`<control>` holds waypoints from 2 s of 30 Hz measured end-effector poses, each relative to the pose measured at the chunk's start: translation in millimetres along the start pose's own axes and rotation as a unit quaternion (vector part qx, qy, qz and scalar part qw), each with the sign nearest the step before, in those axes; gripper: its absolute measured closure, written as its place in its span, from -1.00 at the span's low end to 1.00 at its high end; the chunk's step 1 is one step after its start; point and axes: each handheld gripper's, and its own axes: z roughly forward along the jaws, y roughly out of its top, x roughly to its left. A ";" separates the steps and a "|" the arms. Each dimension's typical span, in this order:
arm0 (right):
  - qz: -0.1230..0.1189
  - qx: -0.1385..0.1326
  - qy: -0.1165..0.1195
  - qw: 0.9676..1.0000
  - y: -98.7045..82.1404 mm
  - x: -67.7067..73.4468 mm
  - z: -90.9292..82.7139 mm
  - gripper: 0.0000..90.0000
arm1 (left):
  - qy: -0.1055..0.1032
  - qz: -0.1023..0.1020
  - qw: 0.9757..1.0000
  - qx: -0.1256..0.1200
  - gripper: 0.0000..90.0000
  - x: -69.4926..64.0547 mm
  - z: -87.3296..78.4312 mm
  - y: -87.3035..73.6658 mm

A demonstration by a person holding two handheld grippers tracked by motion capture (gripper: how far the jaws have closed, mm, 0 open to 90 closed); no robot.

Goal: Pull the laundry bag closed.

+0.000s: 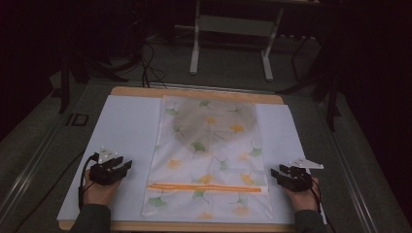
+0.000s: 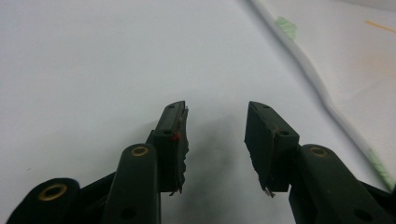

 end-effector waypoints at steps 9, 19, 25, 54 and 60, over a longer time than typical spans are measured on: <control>-0.017 -0.007 0.029 0.999 4.0 7.8 -1.9 0.30 | -0.027 0.007 1.000 -0.002 0.31 -2.6 -0.8 3.1; -0.052 0.009 0.033 0.998 10.2 16.6 2.8 0.38 | -0.041 0.003 0.999 0.005 0.35 -2.7 -3.4 2.0; -0.064 0.007 0.044 0.997 20.4 25.9 -1.0 0.46 | -0.059 0.006 0.998 0.001 0.33 -4.5 -7.5 -3.0; -0.181 0.014 0.164 0.970 70.8 104.9 9.1 0.63 | -0.102 0.041 0.994 -0.010 0.39 -20.9 -14.3 -0.4; -0.205 0.018 0.195 0.959 76.5 128.2 14.0 0.67 | -0.105 0.042 0.994 -0.010 0.39 -21.0 -14.3 -0.7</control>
